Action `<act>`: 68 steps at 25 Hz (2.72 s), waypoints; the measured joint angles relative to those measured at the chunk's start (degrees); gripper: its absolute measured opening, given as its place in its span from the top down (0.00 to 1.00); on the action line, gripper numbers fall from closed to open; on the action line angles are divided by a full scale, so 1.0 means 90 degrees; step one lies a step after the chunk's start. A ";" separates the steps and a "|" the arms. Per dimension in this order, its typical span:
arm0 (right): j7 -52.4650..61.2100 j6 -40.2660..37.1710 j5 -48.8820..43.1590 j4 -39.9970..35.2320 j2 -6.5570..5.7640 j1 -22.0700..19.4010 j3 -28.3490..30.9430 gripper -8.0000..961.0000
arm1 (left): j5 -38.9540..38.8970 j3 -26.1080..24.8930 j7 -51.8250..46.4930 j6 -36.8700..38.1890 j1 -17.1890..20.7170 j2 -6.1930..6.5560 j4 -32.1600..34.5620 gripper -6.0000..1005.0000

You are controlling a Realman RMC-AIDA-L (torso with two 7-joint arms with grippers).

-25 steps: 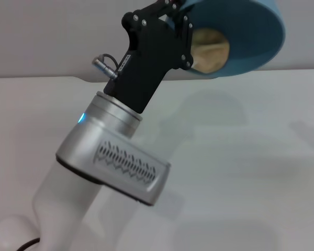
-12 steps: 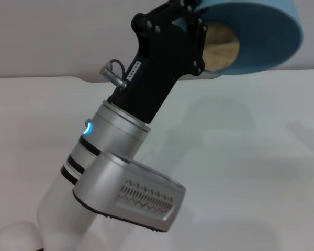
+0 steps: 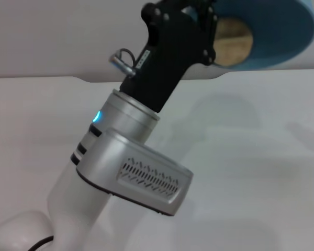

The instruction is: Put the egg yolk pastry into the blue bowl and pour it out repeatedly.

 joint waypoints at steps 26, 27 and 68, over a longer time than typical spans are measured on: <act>0.0009 0.0028 -0.0028 0.0031 -0.0079 0.0066 0.0028 0.66 | -0.0398 0.0094 -0.0272 0.1698 -0.0054 0.0000 0.0384 0.98; 0.0009 0.0014 -0.0028 0.0041 -0.0097 0.0064 0.0022 0.66 | -0.0397 0.0093 -0.0278 0.1820 -0.0055 0.0000 0.0388 0.98; 0.0205 -0.0295 -0.2252 -0.0021 -0.0312 0.1329 -0.2231 0.66 | -0.2523 -0.5195 -0.1826 -0.8224 -0.0504 0.0081 0.0623 0.98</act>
